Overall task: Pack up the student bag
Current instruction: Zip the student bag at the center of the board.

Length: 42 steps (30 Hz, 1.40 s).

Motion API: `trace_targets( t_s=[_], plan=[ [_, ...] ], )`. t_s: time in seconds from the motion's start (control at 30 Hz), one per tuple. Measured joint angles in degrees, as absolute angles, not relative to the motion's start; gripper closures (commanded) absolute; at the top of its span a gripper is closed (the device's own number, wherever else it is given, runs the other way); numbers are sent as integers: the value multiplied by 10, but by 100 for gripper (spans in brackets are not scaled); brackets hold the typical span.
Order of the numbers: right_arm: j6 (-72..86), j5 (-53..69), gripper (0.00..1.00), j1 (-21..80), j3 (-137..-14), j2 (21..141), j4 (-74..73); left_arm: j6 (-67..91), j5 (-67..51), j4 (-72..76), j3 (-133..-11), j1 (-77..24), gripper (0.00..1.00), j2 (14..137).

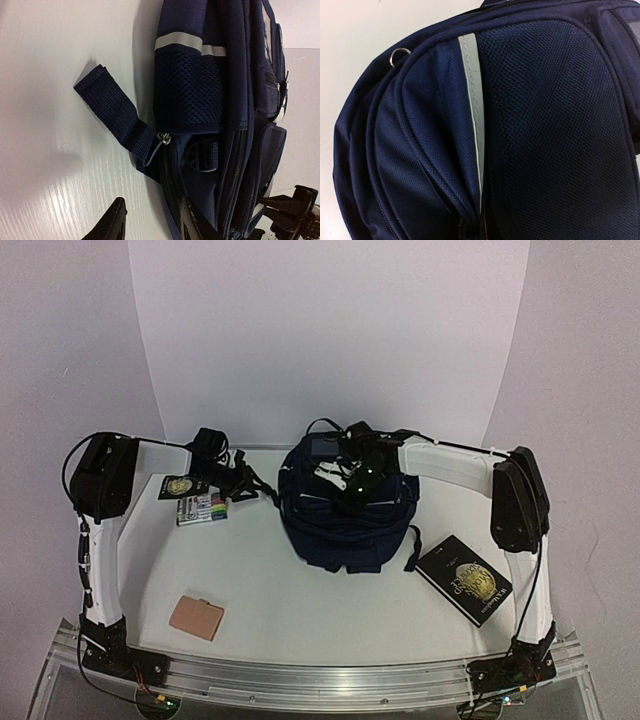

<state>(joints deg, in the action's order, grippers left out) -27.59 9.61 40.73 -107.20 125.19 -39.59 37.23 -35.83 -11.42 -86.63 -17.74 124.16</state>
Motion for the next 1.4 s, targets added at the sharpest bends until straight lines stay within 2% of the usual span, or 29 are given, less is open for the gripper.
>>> trace_targets(
  t_s=[0.2, 0.37, 0.67, 0.93, 1.2, 1.4],
  plan=[
    [-287, 121, 100, 384, -1044, 1218, -408, 289, -377, -82, -805, -180, 54, 1185],
    [-292, 179, 100, 344, -1010, 1171, -428, 144, -373, -55, -769, -204, 52, 1140],
    [-329, 222, 100, 326, -997, 1149, -471, -108, -331, -44, -742, -282, 46, 1135],
    [-367, 233, 100, 326, -947, 1097, -487, -255, -308, -18, -713, -288, 48, 1140],
    [-392, 235, 100, 326, -876, 1060, -482, -365, -306, -15, -762, -296, 48, 1195],
    [-389, 234, 100, 326, -862, 1055, -477, -405, -302, -14, -766, -325, 52, 1215]
  ],
)
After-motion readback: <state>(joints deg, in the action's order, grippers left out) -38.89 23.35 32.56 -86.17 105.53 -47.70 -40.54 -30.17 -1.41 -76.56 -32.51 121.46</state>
